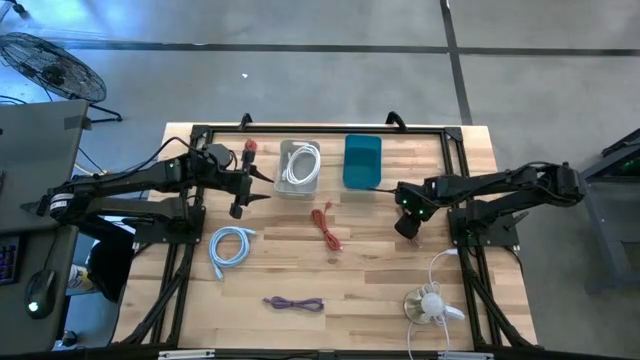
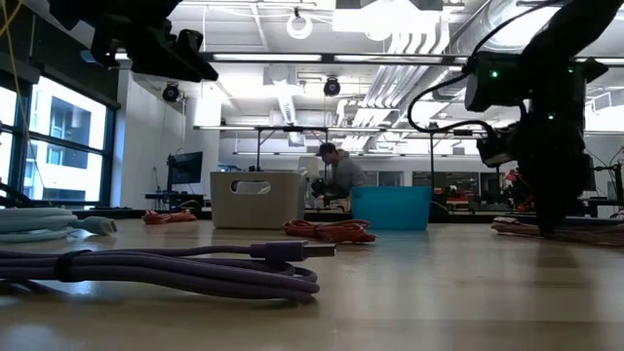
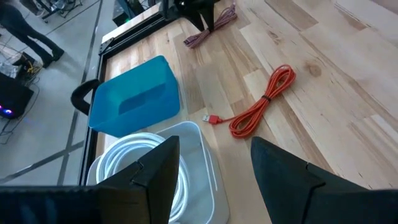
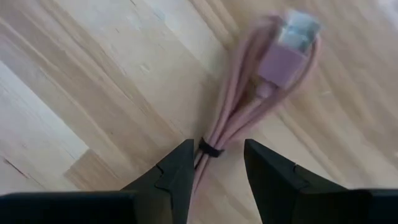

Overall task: Pick & Place USB Port
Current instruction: Put the pink charger cable into the blue bin, then put the top orange charger cable into the blue bin

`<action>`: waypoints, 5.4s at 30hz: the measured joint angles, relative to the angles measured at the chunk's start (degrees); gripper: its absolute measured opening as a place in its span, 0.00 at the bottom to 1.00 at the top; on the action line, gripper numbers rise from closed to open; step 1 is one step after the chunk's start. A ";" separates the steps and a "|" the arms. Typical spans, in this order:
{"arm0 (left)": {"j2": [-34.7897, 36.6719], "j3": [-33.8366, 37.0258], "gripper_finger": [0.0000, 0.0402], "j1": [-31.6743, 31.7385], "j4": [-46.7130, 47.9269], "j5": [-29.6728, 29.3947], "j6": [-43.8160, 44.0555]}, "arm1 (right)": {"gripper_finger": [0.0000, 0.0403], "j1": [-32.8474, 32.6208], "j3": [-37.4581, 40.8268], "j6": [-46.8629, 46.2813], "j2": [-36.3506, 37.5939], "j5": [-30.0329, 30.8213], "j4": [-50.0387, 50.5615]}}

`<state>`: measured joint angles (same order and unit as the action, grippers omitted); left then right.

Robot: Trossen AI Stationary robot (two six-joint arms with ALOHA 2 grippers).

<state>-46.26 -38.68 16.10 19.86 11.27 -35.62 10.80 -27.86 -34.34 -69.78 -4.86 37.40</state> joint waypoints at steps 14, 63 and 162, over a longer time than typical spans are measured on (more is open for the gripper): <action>0.00 0.00 0.48 0.00 0.02 1.02 0.12 | 0.05 0.86 2.93 3.93 0.12 -0.06 -4.86; -3.54 -0.04 0.48 0.00 7.65 -17.50 1.12 | 0.02 12.89 -23.73 3.47 -11.34 16.76 -30.75; -26.67 -0.04 0.48 39.08 7.64 -1.36 20.66 | 0.19 -9.72 -23.82 34.90 -2.97 -6.84 -24.47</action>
<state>-72.93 -38.71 55.18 27.49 9.92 -14.96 1.08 -51.68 0.56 -72.75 -11.70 12.93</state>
